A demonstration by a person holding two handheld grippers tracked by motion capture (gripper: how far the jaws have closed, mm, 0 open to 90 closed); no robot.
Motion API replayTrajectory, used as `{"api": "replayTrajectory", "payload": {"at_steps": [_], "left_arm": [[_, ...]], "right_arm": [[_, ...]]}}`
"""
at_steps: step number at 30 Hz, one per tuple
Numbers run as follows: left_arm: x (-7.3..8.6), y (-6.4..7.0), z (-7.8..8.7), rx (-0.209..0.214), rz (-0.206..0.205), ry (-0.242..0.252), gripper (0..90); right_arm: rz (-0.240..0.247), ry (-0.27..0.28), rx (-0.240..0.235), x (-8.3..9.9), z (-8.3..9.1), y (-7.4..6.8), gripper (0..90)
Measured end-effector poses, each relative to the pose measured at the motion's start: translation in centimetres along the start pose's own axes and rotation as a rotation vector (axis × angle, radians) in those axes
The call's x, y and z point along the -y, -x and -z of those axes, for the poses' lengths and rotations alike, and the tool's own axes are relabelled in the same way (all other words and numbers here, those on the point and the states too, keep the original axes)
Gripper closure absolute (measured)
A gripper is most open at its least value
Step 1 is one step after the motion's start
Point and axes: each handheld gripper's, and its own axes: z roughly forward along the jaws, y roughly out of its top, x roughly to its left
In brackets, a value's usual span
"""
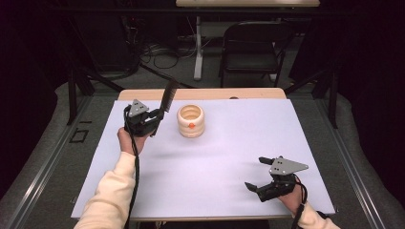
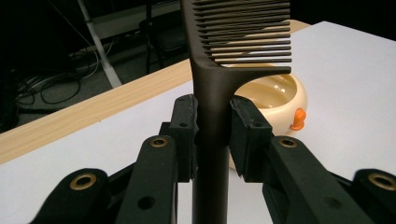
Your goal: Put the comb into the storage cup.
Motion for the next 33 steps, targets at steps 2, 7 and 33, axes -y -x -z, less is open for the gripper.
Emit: {"api": "replayTrajectory", "payload": {"at_steps": [2, 7, 33], "left_arm": [[0.0, 0.0, -0.1, 0.002, 0.001, -0.001, 72.4], [-0.4, 0.0, -0.3, 0.004, 0.003, 0.008, 72.4], [-1.9, 0.4, -1.4, 0.024, 0.012, 0.027, 72.3]], "right_arm": [[0.003, 0.000, -0.001, 0.0, 0.0, 0.0, 0.0], [0.001, -0.002, 0.000, 0.0, -0.1, 0.0, 0.0], [-0.011, -0.003, -0.001, 0.0, 0.0, 0.0, 0.0]]}}
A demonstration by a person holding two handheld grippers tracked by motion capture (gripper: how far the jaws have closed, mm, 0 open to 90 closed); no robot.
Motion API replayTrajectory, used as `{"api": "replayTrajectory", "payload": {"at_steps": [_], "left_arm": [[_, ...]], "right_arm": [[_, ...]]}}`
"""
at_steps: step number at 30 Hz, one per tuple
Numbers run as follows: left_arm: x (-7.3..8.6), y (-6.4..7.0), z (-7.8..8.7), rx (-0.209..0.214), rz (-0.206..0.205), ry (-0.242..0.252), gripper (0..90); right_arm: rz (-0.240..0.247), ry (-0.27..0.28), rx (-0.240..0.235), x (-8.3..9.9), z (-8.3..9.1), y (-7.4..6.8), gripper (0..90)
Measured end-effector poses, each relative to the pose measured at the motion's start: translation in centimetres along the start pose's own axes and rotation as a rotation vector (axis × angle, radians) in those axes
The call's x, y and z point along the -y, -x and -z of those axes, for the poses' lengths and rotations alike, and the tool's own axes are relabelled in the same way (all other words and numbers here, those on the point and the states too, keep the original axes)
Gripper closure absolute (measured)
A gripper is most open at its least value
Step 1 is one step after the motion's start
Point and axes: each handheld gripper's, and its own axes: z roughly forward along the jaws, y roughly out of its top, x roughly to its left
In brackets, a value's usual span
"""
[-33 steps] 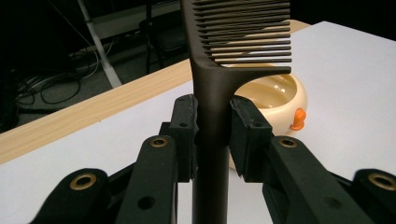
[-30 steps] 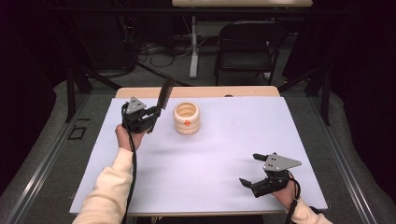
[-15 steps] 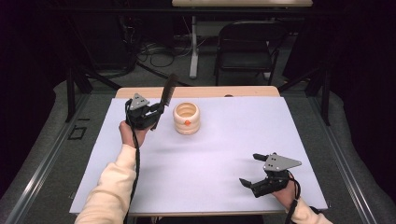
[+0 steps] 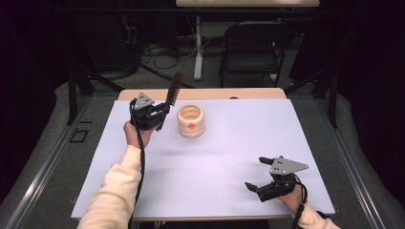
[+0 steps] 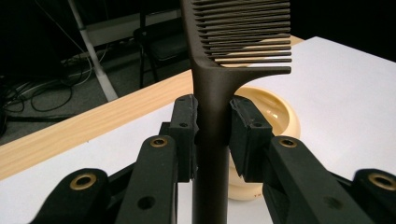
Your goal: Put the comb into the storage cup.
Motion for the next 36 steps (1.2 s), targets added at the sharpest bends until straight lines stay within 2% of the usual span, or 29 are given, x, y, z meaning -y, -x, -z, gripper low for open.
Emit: {"api": "replayTrajectory", "payload": {"at_steps": [36], "left_arm": [[-2.3, 0.4, -1.2, 0.004, -0.005, 0.026, 72.4]], "right_arm": [[0.001, -0.002, -0.005, 0.0, -0.1, 0.0, 0.0]]}}
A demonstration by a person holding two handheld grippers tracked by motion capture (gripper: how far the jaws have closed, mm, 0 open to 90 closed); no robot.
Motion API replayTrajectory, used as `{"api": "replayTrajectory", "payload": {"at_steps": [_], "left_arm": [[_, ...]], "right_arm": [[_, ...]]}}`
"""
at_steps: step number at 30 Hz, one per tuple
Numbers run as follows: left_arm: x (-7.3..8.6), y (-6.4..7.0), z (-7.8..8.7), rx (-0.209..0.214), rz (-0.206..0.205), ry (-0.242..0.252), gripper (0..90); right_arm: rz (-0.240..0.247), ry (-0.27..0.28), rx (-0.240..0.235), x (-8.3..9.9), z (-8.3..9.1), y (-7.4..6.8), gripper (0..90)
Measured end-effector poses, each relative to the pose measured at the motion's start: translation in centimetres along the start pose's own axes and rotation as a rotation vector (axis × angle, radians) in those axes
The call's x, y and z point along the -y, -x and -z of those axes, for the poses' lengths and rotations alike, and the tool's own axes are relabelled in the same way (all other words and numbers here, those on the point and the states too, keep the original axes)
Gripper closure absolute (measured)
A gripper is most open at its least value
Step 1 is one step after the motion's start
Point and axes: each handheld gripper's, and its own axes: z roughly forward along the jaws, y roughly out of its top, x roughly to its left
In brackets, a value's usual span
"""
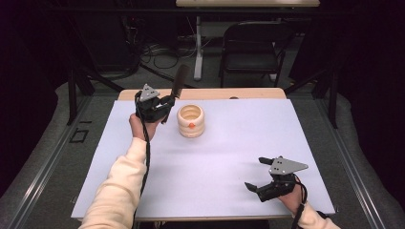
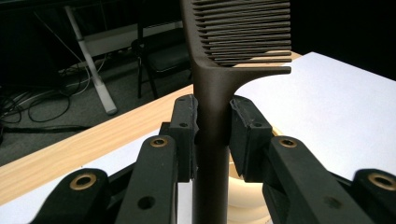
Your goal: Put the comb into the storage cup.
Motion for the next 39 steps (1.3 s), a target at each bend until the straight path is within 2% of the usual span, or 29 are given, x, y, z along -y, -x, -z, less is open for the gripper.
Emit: {"api": "replayTrajectory", "payload": {"at_steps": [11, 24, 39], "left_arm": [[-0.4, -0.1, -0.5, -0.005, 0.018, 0.020, 72.4], [-0.8, 0.3, -1.3, 0.002, 0.012, 0.022, 72.3], [-1.4, 0.8, -2.1, 0.013, 0.022, 0.050, 72.3]], "right_arm": [[0.003, 0.001, 0.000, 0.0, 0.0, 0.0, 0.0], [-0.001, 0.002, -0.003, 0.0, 0.0, 0.0, 0.0], [-0.003, 0.001, -0.003, 0.0, 0.0, 0.0, 0.0]]}}
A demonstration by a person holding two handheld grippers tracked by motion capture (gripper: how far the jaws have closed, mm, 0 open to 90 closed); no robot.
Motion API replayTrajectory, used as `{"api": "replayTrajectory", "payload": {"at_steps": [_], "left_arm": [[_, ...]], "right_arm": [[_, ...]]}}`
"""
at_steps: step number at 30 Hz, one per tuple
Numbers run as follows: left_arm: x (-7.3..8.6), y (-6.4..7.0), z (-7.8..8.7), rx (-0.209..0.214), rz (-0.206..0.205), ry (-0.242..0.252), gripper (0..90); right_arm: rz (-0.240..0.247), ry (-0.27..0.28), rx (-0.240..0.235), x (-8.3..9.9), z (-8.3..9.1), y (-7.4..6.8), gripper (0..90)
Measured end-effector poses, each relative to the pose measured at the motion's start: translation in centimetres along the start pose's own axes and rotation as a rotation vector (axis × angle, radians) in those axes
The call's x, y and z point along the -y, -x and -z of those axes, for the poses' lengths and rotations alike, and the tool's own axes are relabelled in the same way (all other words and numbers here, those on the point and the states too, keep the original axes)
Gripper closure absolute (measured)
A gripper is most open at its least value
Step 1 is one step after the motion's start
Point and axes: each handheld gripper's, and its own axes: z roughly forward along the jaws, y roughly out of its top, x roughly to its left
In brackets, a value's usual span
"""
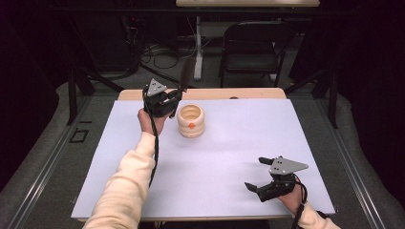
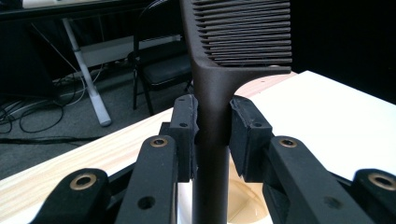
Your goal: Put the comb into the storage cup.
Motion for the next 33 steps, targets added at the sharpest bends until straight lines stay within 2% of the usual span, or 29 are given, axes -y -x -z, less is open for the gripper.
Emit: {"api": "replayTrajectory", "payload": {"at_steps": [23, 33], "left_arm": [[-0.4, 0.7, -1.0, 0.013, 0.017, 0.031, 72.3], [-0.5, 0.9, -1.5, 0.020, 0.037, 0.054, 72.3]], "right_arm": [[0.001, 0.000, 0.000, 0.0, 0.0, 0.0, 0.0], [0.001, 0.000, 0.000, 0.0, 0.0, 0.0, 0.0]]}}
